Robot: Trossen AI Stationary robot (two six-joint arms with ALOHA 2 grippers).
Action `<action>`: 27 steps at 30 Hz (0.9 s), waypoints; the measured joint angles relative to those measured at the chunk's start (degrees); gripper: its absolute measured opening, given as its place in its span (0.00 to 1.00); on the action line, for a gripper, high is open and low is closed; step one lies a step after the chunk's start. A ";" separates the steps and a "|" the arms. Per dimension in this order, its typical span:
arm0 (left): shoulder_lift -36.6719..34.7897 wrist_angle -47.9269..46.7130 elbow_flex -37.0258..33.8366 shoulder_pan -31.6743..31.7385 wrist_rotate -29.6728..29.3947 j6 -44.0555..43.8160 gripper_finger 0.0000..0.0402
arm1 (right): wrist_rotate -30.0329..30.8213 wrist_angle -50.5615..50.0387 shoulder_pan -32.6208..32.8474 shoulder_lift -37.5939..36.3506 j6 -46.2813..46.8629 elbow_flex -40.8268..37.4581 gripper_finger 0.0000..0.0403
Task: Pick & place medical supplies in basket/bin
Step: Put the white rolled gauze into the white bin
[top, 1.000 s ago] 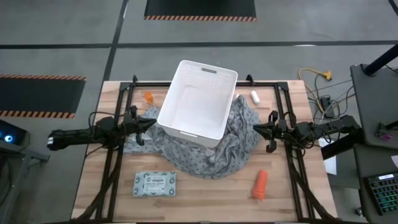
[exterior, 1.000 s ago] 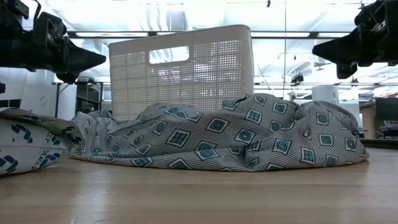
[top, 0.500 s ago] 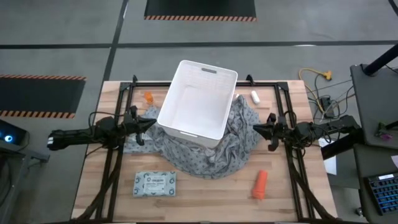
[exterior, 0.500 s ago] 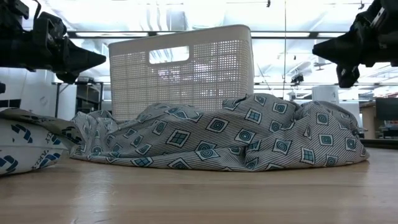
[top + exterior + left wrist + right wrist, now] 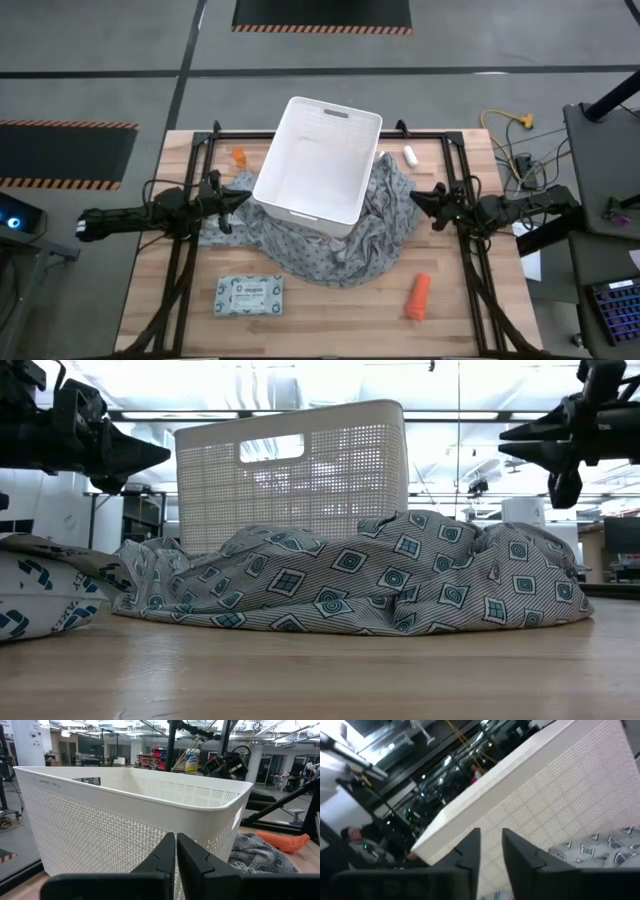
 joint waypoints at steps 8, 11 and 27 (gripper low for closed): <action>0.00 0.11 0.00 -0.02 -0.01 0.00 0.00 | 3.37 11.40 0.00 0.02 -1.89 0.04 0.47; 0.00 0.09 0.00 -0.01 -0.07 0.00 0.00 | 5.79 13.60 0.00 0.36 -6.20 1.48 0.53; 0.00 0.01 0.00 -0.02 -0.15 0.00 0.00 | 18.91 -11.74 -0.02 22.59 -9.49 29.02 0.64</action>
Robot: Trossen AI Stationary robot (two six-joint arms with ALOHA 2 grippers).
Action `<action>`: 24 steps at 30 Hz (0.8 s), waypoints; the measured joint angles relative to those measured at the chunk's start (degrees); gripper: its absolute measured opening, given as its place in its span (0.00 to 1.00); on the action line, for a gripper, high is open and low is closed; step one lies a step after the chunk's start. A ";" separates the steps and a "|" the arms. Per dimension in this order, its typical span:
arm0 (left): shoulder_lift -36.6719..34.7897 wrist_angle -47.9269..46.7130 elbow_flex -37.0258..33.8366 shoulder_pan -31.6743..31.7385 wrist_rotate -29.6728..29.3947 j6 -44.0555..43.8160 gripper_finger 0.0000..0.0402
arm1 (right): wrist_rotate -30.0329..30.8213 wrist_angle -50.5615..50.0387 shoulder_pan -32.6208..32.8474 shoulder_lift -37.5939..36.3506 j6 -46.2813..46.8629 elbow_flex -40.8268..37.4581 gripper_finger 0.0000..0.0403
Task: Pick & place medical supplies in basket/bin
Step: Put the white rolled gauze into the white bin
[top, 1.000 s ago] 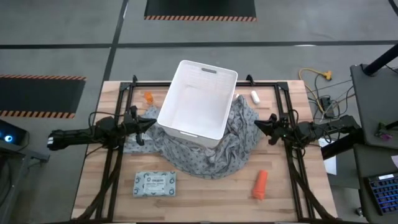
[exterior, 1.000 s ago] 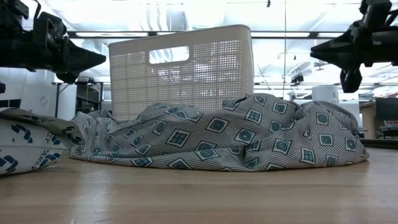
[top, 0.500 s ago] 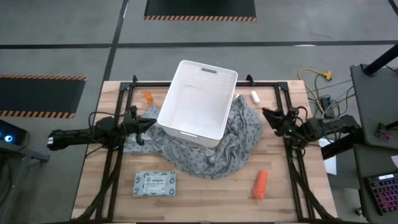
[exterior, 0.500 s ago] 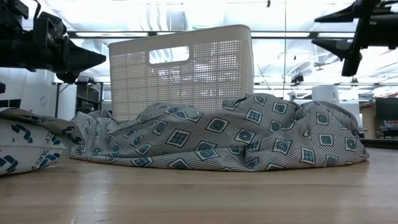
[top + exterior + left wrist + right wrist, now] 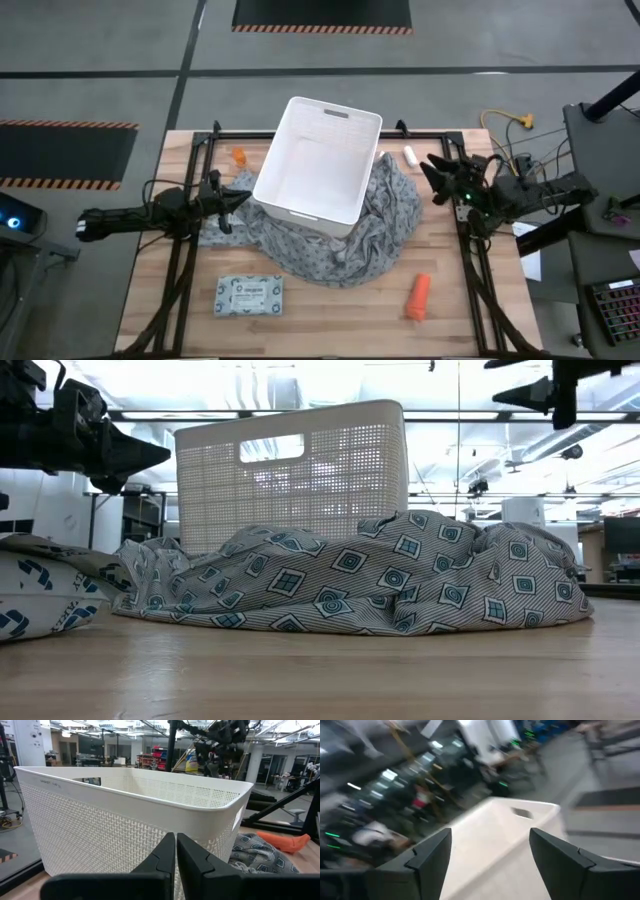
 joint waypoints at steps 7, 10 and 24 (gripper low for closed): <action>0.00 -0.01 0.00 0.00 0.00 0.00 0.00 | 3.48 -35.64 -3.12 10.56 24.92 13.06 0.62; 0.00 -0.01 0.00 0.00 -0.02 0.00 0.00 | -0.26 -46.46 -5.41 14.17 33.50 16.30 0.63; 0.00 0.08 0.02 0.02 -0.02 -0.02 0.00 | -17.39 -49.31 -23.15 26.22 24.47 24.28 0.70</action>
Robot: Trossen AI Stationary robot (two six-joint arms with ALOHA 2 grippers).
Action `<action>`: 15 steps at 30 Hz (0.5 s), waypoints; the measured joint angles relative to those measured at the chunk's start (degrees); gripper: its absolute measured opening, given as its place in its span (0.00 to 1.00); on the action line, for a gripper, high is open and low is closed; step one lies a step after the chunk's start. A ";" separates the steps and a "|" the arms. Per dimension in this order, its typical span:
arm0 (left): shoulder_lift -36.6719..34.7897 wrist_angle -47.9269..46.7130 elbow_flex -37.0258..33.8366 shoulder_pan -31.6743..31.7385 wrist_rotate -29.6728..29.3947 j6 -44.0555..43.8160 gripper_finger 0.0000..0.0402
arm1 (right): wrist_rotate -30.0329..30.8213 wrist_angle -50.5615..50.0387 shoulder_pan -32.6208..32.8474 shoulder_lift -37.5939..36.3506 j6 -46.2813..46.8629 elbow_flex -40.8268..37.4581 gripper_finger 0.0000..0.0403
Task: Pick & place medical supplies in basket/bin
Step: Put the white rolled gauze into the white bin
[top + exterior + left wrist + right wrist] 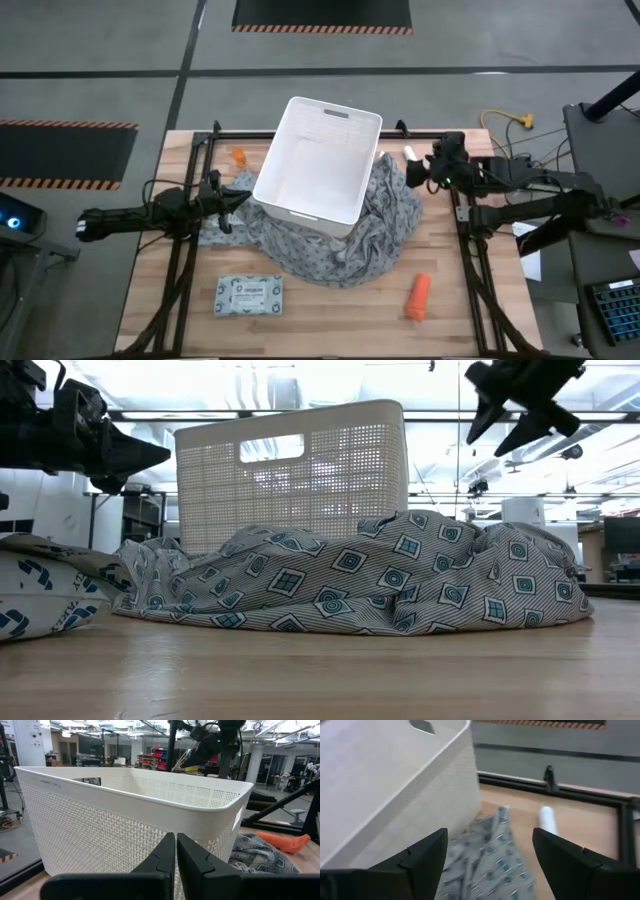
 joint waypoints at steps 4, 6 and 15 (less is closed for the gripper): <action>0.00 0.00 0.00 0.00 -0.01 0.02 0.00 | -5.52 0.36 -7.96 2.77 -5.16 1.47 0.70; 0.00 0.01 0.00 -0.01 -0.02 0.02 0.00 | -9.32 0.39 -12.58 4.47 -7.16 2.03 0.70; -0.01 0.02 0.00 -0.01 -0.04 0.02 0.00 | -23.22 4.71 -29.45 15.20 -19.09 2.08 0.70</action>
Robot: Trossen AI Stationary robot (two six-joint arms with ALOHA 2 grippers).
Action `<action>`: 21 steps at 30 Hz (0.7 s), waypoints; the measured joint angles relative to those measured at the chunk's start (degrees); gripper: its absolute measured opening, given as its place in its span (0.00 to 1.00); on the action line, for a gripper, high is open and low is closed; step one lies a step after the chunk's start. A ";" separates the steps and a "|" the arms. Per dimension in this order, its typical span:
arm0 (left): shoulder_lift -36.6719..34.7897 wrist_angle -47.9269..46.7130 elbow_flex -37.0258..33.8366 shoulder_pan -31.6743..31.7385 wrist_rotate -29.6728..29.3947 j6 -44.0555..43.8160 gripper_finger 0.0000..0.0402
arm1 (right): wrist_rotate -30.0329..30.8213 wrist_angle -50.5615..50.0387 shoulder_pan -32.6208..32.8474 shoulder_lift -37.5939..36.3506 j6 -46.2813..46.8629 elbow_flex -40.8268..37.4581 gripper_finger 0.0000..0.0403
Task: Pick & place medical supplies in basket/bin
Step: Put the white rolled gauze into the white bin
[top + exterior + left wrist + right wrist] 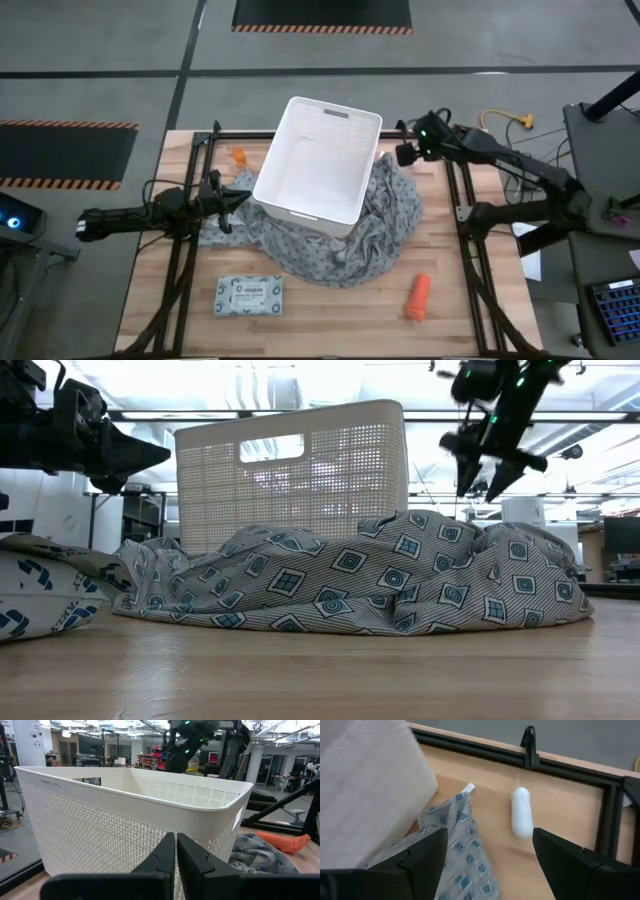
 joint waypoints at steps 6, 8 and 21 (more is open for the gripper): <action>0.01 0.00 0.00 0.01 0.00 0.00 0.00 | -3.24 4.05 -5.62 8.16 -5.57 0.91 0.70; 0.01 0.00 0.00 -0.01 0.00 0.00 0.00 | -3.22 4.31 -7.17 10.71 -6.72 1.45 0.70; 0.00 -0.04 0.02 -0.01 0.00 0.00 0.00 | -7.02 6.30 -14.60 24.95 -14.98 2.54 0.80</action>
